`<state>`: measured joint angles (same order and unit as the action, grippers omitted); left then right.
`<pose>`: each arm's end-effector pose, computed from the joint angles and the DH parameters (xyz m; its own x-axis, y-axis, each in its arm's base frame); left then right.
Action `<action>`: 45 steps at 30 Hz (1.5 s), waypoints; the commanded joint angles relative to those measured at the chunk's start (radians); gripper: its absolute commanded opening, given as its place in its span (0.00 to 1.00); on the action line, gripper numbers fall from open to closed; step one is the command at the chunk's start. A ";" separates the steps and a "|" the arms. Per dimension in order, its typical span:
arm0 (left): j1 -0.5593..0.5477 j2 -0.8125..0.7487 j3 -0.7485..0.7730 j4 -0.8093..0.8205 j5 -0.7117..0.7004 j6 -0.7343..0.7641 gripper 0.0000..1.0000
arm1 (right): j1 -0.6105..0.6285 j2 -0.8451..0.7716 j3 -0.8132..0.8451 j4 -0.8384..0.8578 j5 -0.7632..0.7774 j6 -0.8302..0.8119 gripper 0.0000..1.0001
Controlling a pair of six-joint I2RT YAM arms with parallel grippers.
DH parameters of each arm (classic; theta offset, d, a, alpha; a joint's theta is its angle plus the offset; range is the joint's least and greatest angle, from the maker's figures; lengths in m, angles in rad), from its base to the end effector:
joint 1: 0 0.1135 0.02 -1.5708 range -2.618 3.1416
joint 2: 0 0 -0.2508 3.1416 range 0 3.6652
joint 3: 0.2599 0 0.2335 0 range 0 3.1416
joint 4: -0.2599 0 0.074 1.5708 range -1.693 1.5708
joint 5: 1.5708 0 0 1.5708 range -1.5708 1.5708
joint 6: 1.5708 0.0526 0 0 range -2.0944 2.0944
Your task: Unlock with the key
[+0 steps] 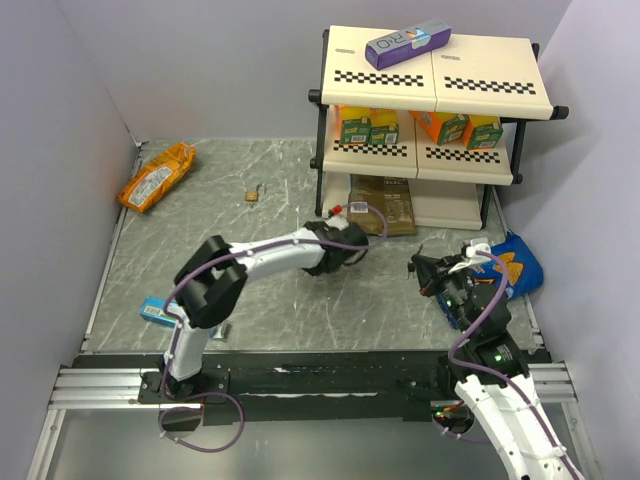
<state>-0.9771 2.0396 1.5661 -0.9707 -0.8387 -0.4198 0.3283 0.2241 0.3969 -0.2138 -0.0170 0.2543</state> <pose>0.2424 -0.2892 0.1795 -0.7112 0.5667 -0.4160 0.2318 0.7477 0.6223 0.1076 0.0376 0.2620 -0.1227 0.2239 -0.9668 -0.3178 0.9140 0.2520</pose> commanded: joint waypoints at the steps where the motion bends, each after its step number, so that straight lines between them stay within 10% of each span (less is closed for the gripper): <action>1: 0.075 -0.160 0.002 0.200 0.208 0.088 0.01 | -0.002 0.040 -0.061 0.121 -0.171 0.084 0.00; 21: 0.181 -0.263 -0.103 0.374 0.375 0.072 0.01 | 0.325 0.628 -0.175 0.896 -0.342 0.414 0.00; 31: 0.183 -0.259 -0.130 0.394 0.409 0.075 0.01 | 0.379 0.868 -0.093 1.004 -0.344 0.430 0.00; 45: 0.255 -0.157 -0.178 0.463 0.538 0.055 0.01 | 0.379 0.793 -0.128 0.910 -0.252 0.396 0.00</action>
<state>-0.7513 1.8660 1.3876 -0.5720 -0.3580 -0.3561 0.7025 1.0710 0.2642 0.6937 -0.3035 0.6643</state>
